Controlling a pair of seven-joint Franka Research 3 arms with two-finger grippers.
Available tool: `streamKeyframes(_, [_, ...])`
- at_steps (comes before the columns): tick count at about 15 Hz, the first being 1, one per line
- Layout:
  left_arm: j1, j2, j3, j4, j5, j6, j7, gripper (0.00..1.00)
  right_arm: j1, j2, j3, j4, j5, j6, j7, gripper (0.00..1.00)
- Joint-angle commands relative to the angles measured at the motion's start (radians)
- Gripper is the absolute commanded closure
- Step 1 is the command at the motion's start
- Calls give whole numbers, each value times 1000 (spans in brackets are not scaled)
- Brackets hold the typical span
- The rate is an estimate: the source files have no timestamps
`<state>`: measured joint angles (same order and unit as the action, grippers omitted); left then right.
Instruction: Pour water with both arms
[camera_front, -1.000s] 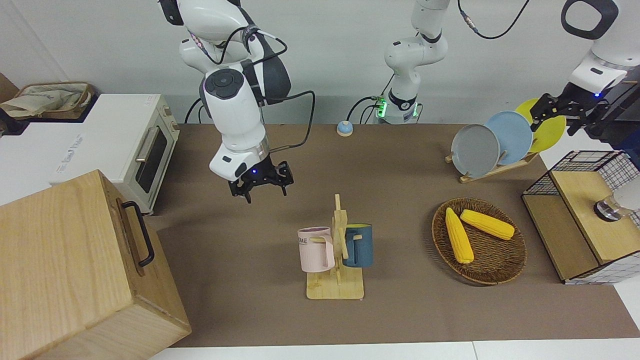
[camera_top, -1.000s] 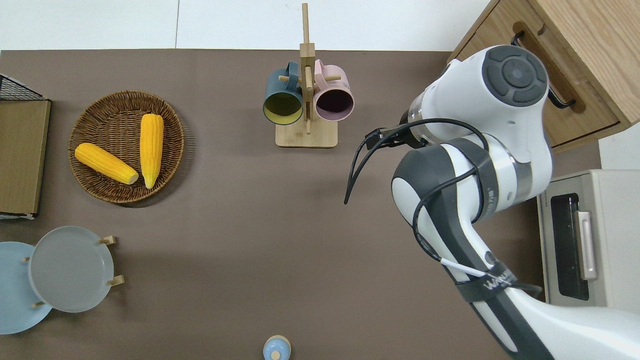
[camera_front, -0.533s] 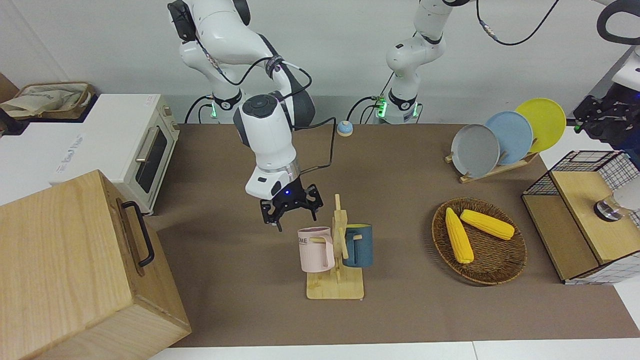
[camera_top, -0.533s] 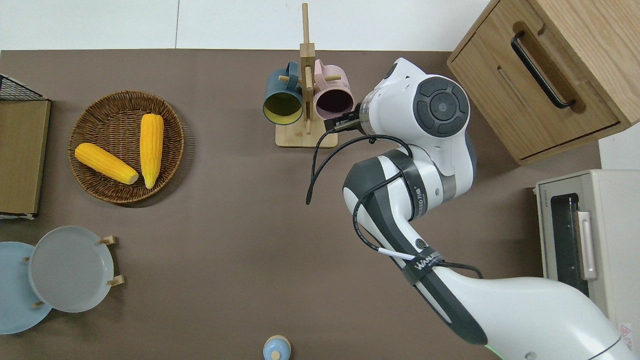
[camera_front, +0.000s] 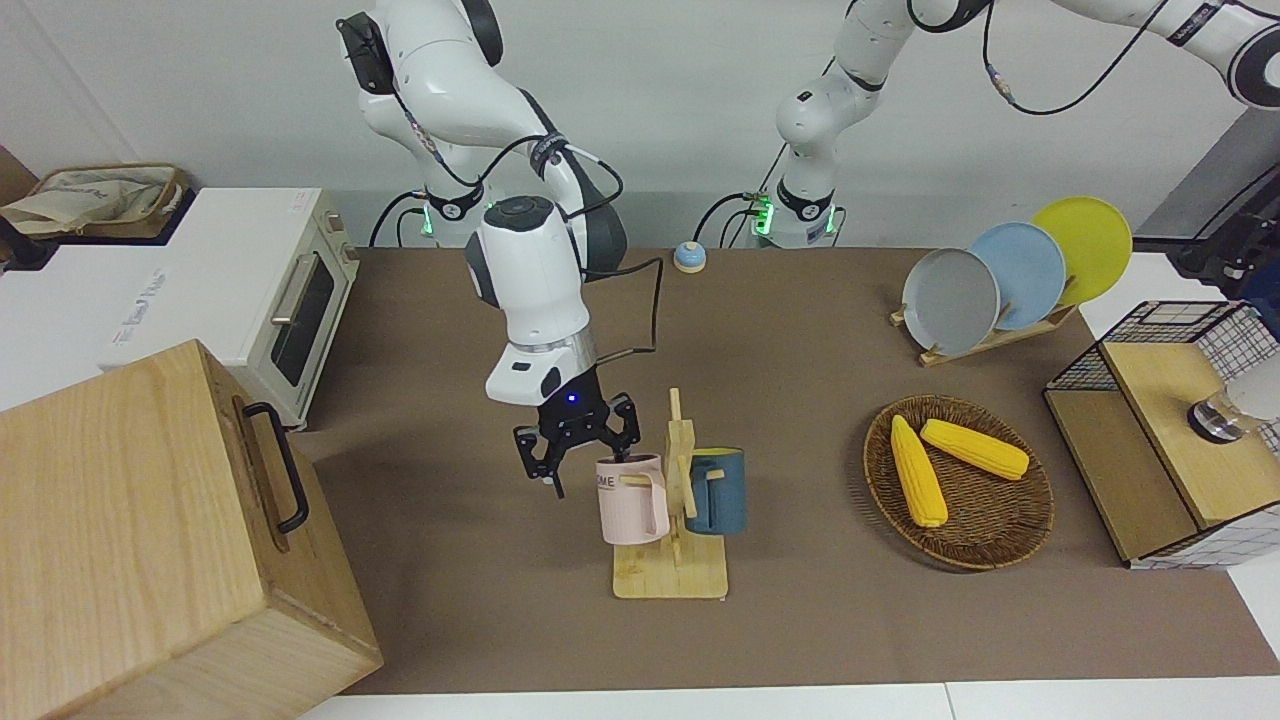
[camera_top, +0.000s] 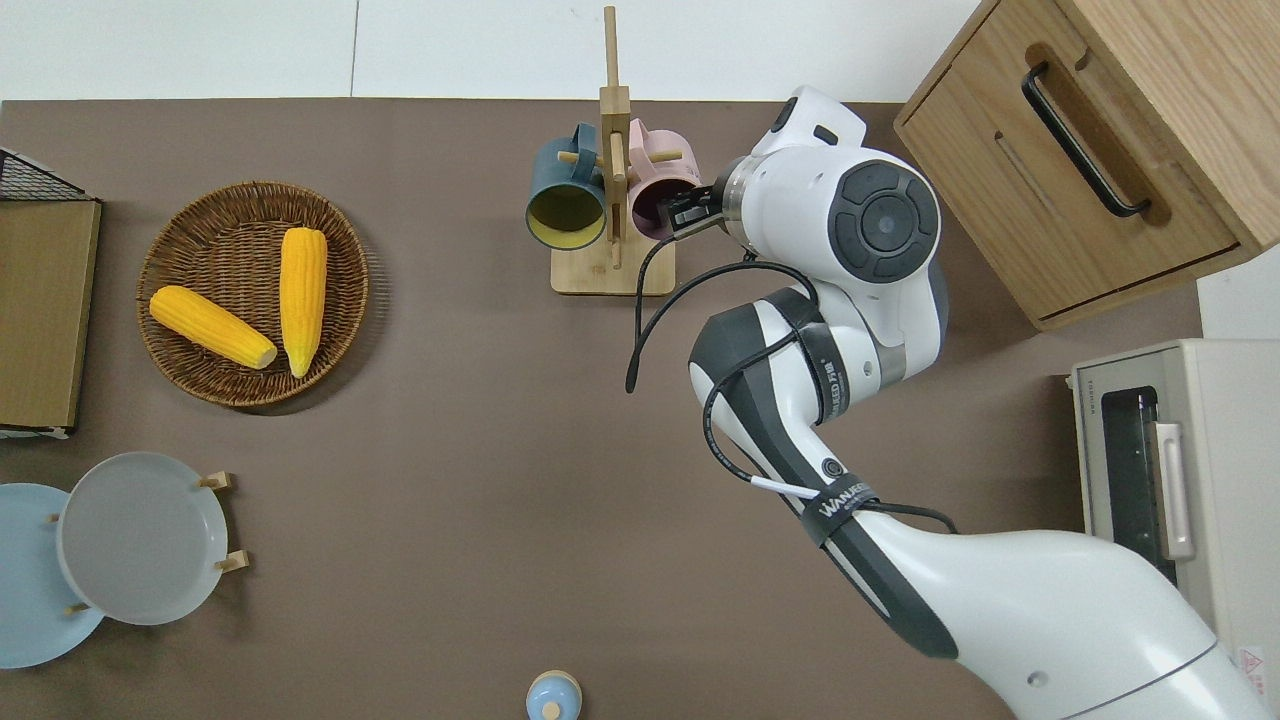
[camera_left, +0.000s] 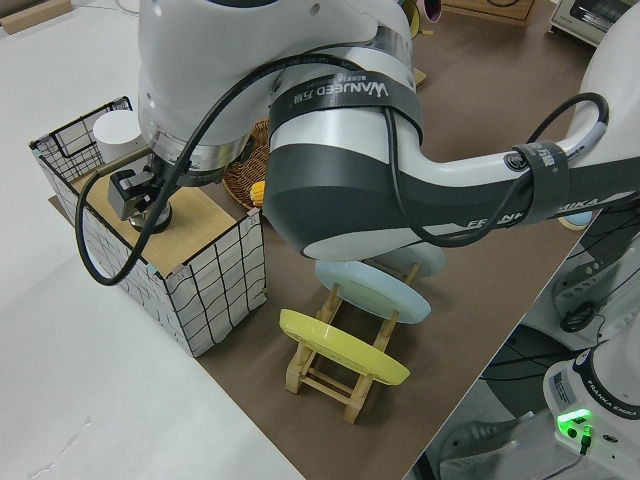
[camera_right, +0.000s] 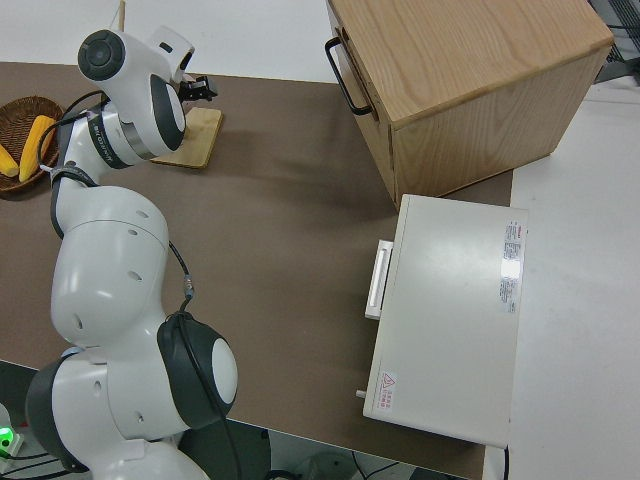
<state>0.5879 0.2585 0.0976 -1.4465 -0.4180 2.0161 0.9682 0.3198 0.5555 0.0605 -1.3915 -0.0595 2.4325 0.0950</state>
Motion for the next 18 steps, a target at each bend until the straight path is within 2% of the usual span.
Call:
streamKeyframes(1, [4, 45, -22, 3, -125, 113, 57, 7, -2, 29, 10, 23, -14, 42, -18, 389])
streamKeyframes(3, [0, 64, -56, -17, -145, 212, 53, 7, 1, 29, 10, 23, -14, 48, -18, 673])
streamKeyframes(4, [0, 80, -74, -20, -187, 248, 55, 7, 1, 29, 10, 23, -16, 48, -15, 854])
streamKeyframes(5, [0, 88, -75, -20, -194, 263, 53, 7, 2, 29, 10, 23, -16, 56, -15, 947])
streamKeyframes(6, [0, 103, -82, -22, -206, 280, 49, 7, 1, 30, 10, 23, -16, 83, -18, 999])
streamKeyframes(12, [0, 154, -105, -25, -262, 366, 53, 7, 1, 29, 10, 23, -56, 73, -18, 1000])
streamKeyframes(15, [0, 166, -117, -23, -281, 383, 46, 9, -24, 12, 9, 23, -49, 54, -18, 1000])
streamKeyframes(16, [0, 169, -127, -23, -281, 395, 41, 67, -24, 6, 6, 23, -51, 25, -18, 1000])
streamKeyframes(17, [1, 169, -130, -23, -283, 395, 35, 318, -21, 1, 2, 23, -42, 10, -18, 1000])
streamKeyframes(18, [0, 169, -130, -22, -280, 395, 20, 627, -27, -9, 1, 23, -40, -12, -18, 1000])
